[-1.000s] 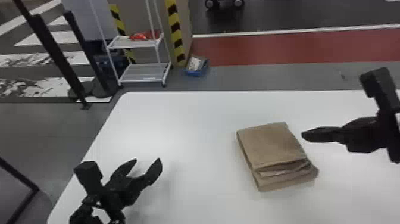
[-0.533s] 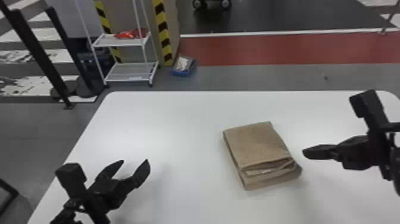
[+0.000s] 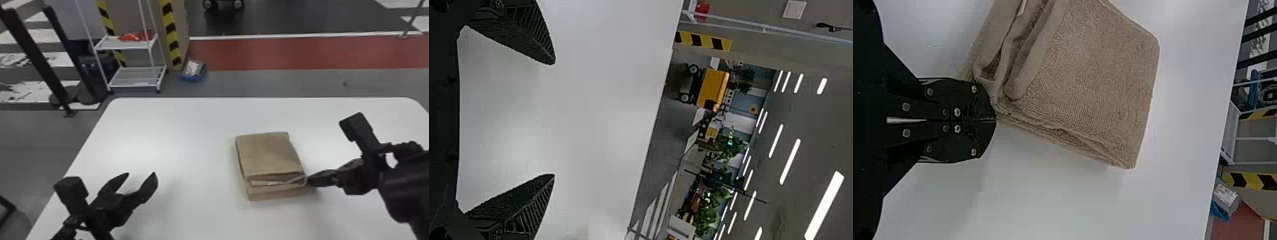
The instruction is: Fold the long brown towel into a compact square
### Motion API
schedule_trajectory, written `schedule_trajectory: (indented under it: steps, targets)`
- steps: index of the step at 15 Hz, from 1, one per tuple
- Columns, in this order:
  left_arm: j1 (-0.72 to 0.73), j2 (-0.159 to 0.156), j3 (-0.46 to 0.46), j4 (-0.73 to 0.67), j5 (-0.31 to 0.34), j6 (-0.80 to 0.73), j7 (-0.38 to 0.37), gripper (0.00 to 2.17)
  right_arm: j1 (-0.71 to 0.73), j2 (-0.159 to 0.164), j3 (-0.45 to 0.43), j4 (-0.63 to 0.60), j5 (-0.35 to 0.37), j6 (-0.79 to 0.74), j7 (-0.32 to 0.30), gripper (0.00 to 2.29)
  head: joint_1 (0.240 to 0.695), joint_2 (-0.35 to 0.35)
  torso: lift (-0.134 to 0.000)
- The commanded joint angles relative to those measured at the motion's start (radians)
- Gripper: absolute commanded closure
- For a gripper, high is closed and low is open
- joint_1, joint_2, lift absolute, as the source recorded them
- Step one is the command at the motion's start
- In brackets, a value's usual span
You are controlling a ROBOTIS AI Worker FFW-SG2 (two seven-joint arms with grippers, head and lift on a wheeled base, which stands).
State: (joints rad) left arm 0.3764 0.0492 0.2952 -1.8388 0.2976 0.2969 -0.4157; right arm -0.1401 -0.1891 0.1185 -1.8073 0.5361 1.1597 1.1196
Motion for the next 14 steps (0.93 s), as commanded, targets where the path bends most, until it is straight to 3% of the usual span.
schedule_trajectory:
  steps: [1, 3, 5, 6, 7, 8, 9, 10, 11, 12, 14]
  targets:
    - [0.002, 0.001, 0.004, 0.000, 0.000, 0.000, 0.000, 0.08, 0.016, 0.010, 0.032, -0.017, 0.001, 0.002, 0.003, 2.21, 0.695, 0.127, -0.120]
    - [0.006, 0.001, 0.005, 0.001, 0.000, 0.000, 0.000, 0.08, 0.030, 0.013, 0.038, -0.043, -0.001, 0.002, 0.003, 2.21, 0.695, 0.156, -0.120]
    - [0.013, 0.001, 0.007, -0.011, 0.002, -0.003, -0.002, 0.08, 0.036, 0.014, -0.010, -0.092, -0.007, 0.002, 0.003, 2.20, 0.695, 0.167, -0.120]
    - [0.022, 0.001, 0.007, -0.027, 0.003, -0.003, -0.003, 0.08, 0.047, 0.014, -0.063, -0.133, -0.028, 0.018, 0.000, 2.03, 0.695, 0.167, -0.120]
    - [0.032, -0.002, 0.002, -0.051, 0.000, -0.006, 0.003, 0.08, 0.063, 0.020, -0.132, -0.187, -0.093, 0.036, -0.017, 1.34, 0.695, 0.162, -0.120]
    - [0.035, -0.003, -0.004, -0.066, -0.003, -0.015, 0.005, 0.08, 0.089, 0.048, -0.195, -0.225, -0.182, 0.051, -0.090, 0.35, 0.695, 0.152, -0.120]
    - [0.036, -0.006, -0.019, -0.082, -0.003, -0.028, 0.005, 0.08, 0.143, 0.082, -0.244, -0.273, -0.294, 0.027, -0.251, 0.00, 0.695, 0.123, -0.120]
    - [0.045, -0.008, -0.042, -0.092, -0.014, -0.107, 0.005, 0.08, 0.214, 0.132, -0.273, -0.308, -0.363, -0.130, -0.382, 0.00, 0.695, 0.100, -0.120]
    - [0.064, -0.023, -0.073, -0.092, -0.041, -0.249, 0.006, 0.08, 0.286, 0.190, -0.303, -0.322, -0.415, -0.332, -0.448, 0.03, 0.695, 0.078, -0.120]
    - [0.082, -0.037, -0.100, -0.091, -0.072, -0.350, 0.029, 0.08, 0.347, 0.190, -0.312, -0.325, -0.438, -0.492, -0.485, 0.05, 0.695, 0.066, -0.120]
    - [0.128, -0.052, -0.148, -0.066, -0.097, -0.537, 0.090, 0.08, 0.521, 0.190, -0.269, -0.325, -0.513, -0.829, -0.655, 0.06, 0.695, 0.054, -0.120]
